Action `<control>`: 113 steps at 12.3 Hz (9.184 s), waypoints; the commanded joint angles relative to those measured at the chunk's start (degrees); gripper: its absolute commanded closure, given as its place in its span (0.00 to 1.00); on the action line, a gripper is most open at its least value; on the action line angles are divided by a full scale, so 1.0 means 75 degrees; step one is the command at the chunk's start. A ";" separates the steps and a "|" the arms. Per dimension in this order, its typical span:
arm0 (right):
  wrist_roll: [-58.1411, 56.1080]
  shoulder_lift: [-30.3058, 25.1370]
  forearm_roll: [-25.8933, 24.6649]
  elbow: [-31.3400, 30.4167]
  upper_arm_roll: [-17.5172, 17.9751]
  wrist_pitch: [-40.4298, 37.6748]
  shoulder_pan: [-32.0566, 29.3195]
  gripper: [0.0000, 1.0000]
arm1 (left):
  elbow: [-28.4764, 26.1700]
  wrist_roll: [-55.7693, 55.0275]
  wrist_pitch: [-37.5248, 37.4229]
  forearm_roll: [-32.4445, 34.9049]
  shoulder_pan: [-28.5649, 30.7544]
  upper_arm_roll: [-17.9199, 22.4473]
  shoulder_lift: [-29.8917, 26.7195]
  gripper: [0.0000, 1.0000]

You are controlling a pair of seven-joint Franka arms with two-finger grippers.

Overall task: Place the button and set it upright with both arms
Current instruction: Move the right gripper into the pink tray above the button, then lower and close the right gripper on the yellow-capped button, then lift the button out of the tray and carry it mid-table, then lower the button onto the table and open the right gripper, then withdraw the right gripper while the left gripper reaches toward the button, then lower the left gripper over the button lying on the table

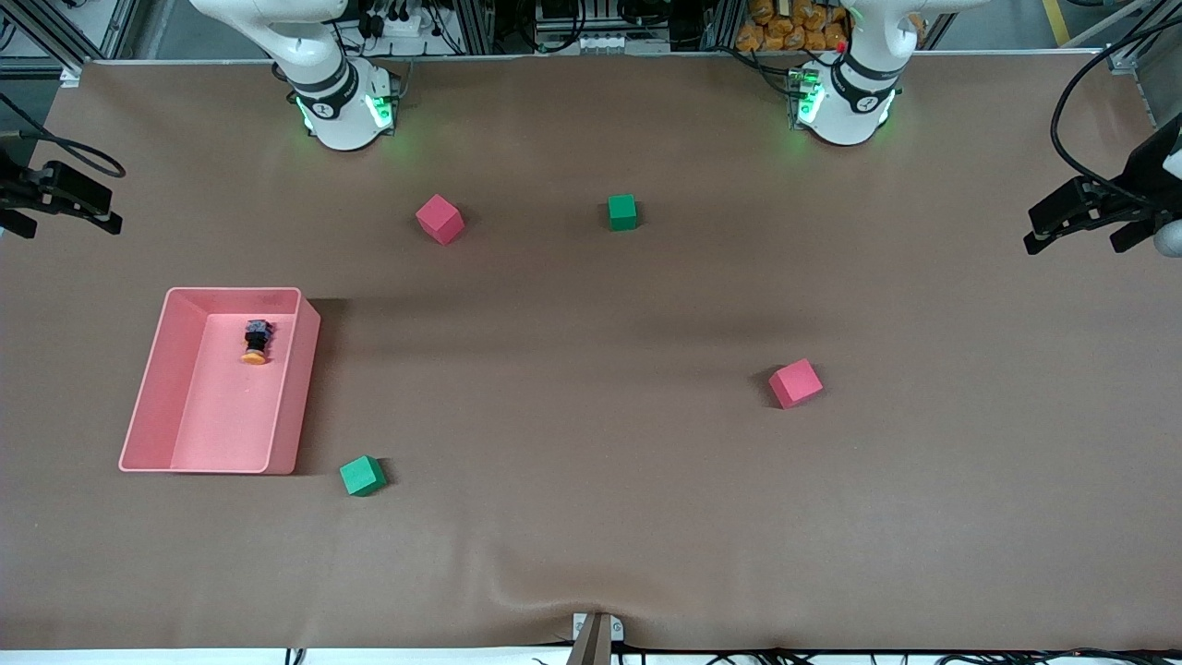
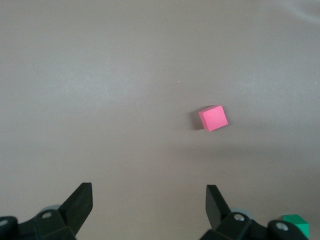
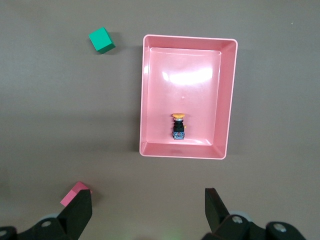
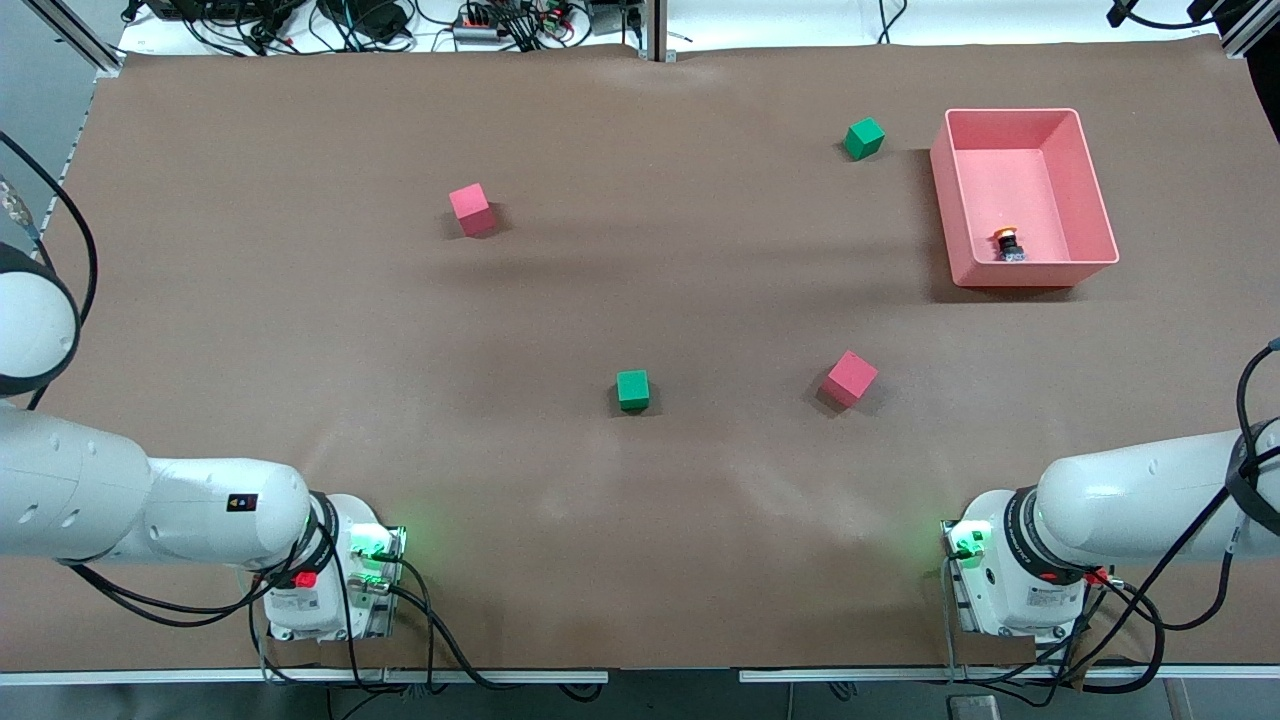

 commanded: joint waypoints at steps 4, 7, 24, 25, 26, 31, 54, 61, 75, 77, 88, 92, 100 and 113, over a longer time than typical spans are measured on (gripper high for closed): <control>0.0108 -0.0269 0.0124 -0.0240 0.0039 -0.0061 -0.0068 0.00 | 0.0155 0.0103 -0.0161 -0.0027 0.0028 -0.0011 0.0057 0.00; 0.0038 -0.0258 0.0112 -0.0578 0.0028 -0.0015 -0.0161 0.00 | 0.0155 0.0115 -0.0161 -0.0027 0.0028 -0.0011 0.0068 0.00; -0.1950 0.2575 -0.0181 -0.5256 0.0039 0.8313 -0.1484 0.00 | 0.0132 0.0127 -0.0173 -0.0038 0.0040 0.0012 0.0068 0.00; -0.2047 0.2961 -0.0158 -0.5279 0.0039 0.8631 -0.1637 0.00 | 0.0132 0.0115 -0.0173 -0.0038 0.0040 0.0012 0.0068 0.00; -0.2014 0.3174 -0.0111 -0.5384 0.0051 0.8936 -0.1650 0.00 | 0.0132 0.0126 -0.0173 -0.0038 0.0040 0.0012 0.0068 0.00; -0.0972 0.2580 -0.0040 -0.5818 0.0098 0.8192 -0.1158 0.00 | 0.0120 0.0115 -0.0173 -0.0038 0.0028 0.0012 0.0068 0.00; -0.0959 0.1910 -0.0040 -0.3244 0.0098 0.4779 0.0630 0.93 | 0.0155 0.0150 -0.0372 -0.0038 0.0028 0.0012 0.0068 0.00; 0.1732 0.3946 -0.0005 -0.0585 0.0098 0.4908 0.3280 0.88 | 0.0155 0.0150 -0.0372 -0.0038 0.0028 0.0024 0.0092 0.00; 0.7384 0.7383 -0.0192 0.2139 0.0016 0.7357 0.6459 0.00 | 0.0097 0.0173 -0.0384 -0.0108 0.0028 0.0001 0.0150 0.00; 0.7397 0.7302 -0.0193 0.2139 0.0016 0.7298 0.6367 0.00 | 0.0085 0.0173 -0.0407 -0.0109 0.0028 0.0001 0.0150 0.00; 0.4586 0.5301 -0.0029 0.1836 0.0086 0.4958 0.4095 0.00 | 0.0225 0.0197 -0.0163 0.0277 -0.0054 -0.0023 0.0700 0.00; 0.3953 0.3754 0.0264 0.0116 0.0098 0.4873 0.3052 0.00 | 0.0471 0.0080 0.0120 0.0160 -0.0112 -0.0023 0.1484 0.00; 0.0713 0.1057 0.0241 -0.2279 0.0040 0.3938 0.0345 0.00 | 0.1561 -0.1125 0.0400 -0.0600 -0.1097 -0.0128 0.2996 0.00; -0.0396 0.0645 0.0030 0.0380 0.0086 0.0492 -0.0173 0.00 | 0.2288 -0.5016 0.2860 -0.1128 -0.3568 0.0071 0.5236 0.00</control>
